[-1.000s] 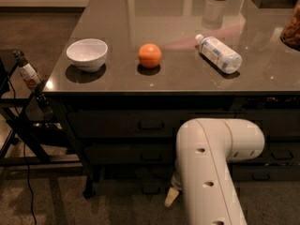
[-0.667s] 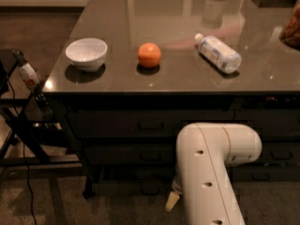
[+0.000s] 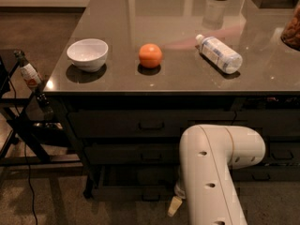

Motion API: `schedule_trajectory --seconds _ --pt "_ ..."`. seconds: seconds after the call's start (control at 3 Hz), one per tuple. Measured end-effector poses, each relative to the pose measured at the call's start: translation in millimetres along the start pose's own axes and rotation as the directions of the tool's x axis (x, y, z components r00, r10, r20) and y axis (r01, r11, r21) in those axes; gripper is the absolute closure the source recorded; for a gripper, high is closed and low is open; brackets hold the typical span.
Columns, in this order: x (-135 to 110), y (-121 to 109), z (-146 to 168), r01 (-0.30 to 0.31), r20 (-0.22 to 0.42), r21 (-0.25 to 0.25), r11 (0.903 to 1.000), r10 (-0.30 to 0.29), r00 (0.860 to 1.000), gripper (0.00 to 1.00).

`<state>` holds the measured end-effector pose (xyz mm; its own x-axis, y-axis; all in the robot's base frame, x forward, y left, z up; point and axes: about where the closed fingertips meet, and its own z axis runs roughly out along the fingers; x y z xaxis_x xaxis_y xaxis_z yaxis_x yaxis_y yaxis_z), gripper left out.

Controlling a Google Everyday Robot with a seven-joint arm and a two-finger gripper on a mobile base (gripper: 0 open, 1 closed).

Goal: Open bottom drawer

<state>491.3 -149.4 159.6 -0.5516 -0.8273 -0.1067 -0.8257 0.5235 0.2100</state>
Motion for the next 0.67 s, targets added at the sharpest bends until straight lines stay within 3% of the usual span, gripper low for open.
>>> schedule_trajectory --seconds 0.67 --pt "64 33 -23 -0.086 -0.061 -0.032 0.9958 0.084 0.995 0.0"
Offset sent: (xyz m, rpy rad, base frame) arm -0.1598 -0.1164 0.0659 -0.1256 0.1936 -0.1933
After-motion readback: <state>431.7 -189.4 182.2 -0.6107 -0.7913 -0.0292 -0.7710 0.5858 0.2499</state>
